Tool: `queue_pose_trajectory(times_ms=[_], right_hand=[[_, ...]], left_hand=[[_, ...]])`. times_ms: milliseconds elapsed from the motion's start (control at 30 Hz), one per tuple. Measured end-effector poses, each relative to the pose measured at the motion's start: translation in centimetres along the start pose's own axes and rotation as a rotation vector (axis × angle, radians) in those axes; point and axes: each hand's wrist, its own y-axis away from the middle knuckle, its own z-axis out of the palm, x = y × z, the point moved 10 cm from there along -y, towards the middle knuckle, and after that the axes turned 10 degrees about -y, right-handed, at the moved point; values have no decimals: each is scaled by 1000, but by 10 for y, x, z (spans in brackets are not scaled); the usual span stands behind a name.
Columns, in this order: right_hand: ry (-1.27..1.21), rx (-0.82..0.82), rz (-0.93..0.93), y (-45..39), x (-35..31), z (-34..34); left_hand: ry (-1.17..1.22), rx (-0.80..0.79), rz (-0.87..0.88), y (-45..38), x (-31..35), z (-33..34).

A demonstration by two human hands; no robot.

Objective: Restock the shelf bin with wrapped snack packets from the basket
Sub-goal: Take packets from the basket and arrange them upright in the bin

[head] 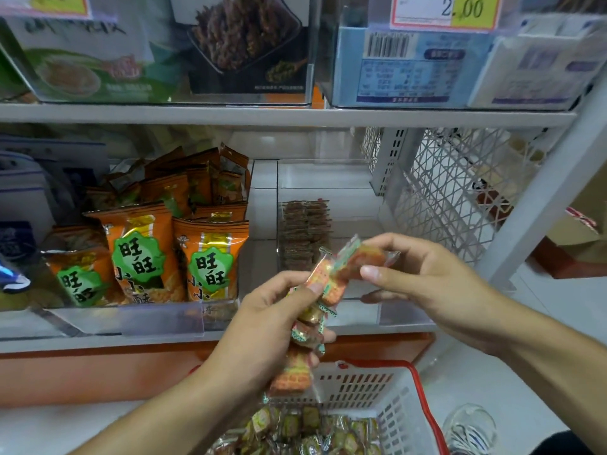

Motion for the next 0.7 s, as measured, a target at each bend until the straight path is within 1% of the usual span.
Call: queue_pose_trajectory(times_ms=[67,133,233,300,333,367,400,467,533,567,633,700], right_hand=[[79,-78,5,5,-3,4],[54,-119,57,8,1,4],[-13,-175,158,14,12,7],[63,-215,178,18,15,9],[140,-231,154,19,13,11],[218,-224,99,19,9,10],[284,-182,18,19,1,9],[378,-40,-199,20,-22,2],[479,26,-417,27,-38,3],[507,27,-484,30,-42,8],[515,20,-532,31,-39,13],[507,8,-520,30,-36,13]], left_hand=[[-127,-64,1,0,2,4],[-246,-123,10,0,5,7],[-345,-173,37,2,7,11],[-375,-197,49,4,7,18],[-366,-195,42,4,6,20],[-344,-180,19,4,4,20],[-313,-161,-20,5,1,19],[-248,-154,-145,7,-10,17],[-123,-237,-290,13,-19,27],[-74,-287,-329,15,-21,34],[-46,-330,-317,14,-20,41],[8,-314,-266,11,-16,43]])
